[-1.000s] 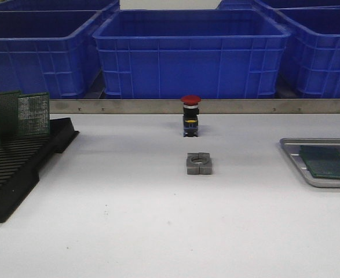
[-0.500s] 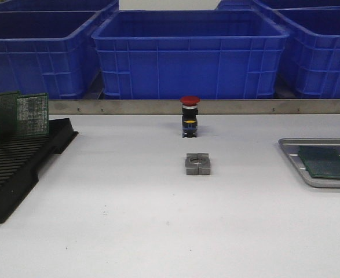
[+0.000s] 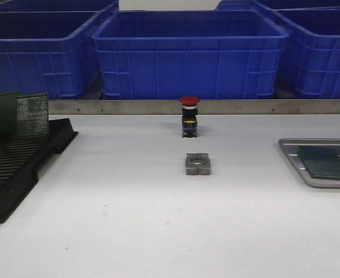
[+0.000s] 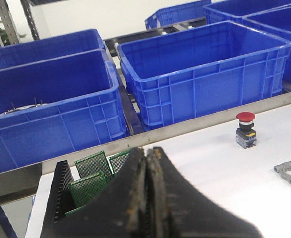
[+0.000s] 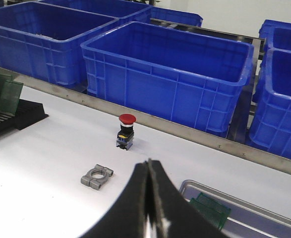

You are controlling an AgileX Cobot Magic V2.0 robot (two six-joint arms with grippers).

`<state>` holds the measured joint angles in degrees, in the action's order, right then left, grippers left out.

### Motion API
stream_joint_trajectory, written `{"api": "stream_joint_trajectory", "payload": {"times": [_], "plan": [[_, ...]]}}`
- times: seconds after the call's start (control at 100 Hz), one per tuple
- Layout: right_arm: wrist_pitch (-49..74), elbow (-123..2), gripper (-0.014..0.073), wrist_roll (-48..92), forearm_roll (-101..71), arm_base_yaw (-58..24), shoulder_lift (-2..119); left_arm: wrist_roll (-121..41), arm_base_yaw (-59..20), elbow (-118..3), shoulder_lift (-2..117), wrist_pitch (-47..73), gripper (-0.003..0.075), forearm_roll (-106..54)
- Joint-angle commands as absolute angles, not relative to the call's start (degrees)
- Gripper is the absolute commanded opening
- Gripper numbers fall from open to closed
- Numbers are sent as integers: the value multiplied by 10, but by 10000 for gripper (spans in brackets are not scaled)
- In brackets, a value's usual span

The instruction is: Place circuit board on tray

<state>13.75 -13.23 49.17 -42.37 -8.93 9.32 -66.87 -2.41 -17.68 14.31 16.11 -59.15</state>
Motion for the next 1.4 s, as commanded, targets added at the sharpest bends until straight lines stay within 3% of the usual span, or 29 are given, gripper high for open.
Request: {"api": "stream_joint_trajectory", "payload": {"times": [0.0,0.73,0.95,1.02,1.22,1.39], "plan": [[121,-147,-113,498,-432,-89,96,-663,-29,-180,124,142,-20,-609],[129,-147,-113,498,-432,-89,96,-663,-30,-177,113,144,-20,-609],[129,-147,-113,498,-432,-89,96,-652,-30,-164,113,88,-20,-552],[130,-147,-113,498,-432,-89,96,-566,-30,-156,112,72,-20,-472],[130,-147,-113,498,-432,-89,96,-124,-30,-101,74,63,-20,-146],[130,-147,-113,498,-432,-89,96,-29,-30,-20,3,20,-20,-69]]}}
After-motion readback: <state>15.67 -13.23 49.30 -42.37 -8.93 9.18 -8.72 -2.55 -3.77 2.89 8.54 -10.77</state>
